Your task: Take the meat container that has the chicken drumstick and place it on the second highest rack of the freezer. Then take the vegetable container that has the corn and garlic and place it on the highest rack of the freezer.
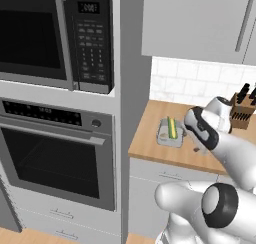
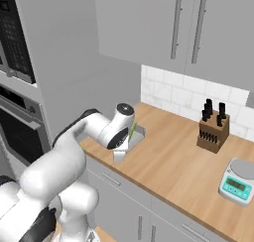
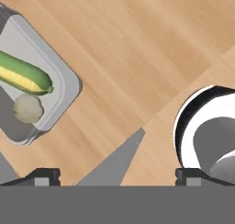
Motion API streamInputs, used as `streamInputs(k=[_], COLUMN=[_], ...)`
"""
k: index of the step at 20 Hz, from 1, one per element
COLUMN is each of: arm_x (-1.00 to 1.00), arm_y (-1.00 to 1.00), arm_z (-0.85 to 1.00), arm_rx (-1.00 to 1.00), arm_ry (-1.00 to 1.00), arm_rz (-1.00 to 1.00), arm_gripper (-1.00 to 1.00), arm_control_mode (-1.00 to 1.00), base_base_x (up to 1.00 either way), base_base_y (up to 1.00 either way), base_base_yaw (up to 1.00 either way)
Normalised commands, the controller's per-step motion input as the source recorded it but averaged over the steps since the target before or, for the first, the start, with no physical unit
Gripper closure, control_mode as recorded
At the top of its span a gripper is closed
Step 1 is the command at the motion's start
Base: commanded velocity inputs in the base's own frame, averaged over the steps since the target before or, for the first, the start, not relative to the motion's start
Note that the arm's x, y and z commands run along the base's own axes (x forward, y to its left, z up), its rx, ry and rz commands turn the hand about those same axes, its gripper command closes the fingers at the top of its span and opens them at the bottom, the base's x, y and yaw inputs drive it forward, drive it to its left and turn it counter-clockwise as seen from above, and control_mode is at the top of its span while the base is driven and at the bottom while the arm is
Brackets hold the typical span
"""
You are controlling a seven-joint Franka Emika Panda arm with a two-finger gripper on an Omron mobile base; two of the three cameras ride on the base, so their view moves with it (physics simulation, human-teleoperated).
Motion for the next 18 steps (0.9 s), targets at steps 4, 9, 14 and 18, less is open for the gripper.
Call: streamInputs(k=[4, 9, 14, 18], arm_x=[0.36, 0.38, 0.35, 0.35], arm_y=[0.0, 0.0, 0.0, 0.0], arm_z=[-0.66, -0.27, -0.04, -0.29], arm_rx=[-0.01, 0.0, 0.0, 0.0], arm_ry=[0.0, -0.01, -0.02, 0.0], arm_rz=[0.0, 0.0, 0.0, 0.0], arm_gripper=[-1.0, -1.0, -1.0, -1.0], arm_control_mode=[-1.0, -1.0, -1.0, -1.0], base_base_x=[0.0, 0.0, 0.0, 0.0], base_base_y=[0.0, 0.0, 0.0, 0.0], base_base_yaw=[0.0, 0.0, 0.0, 0.0])
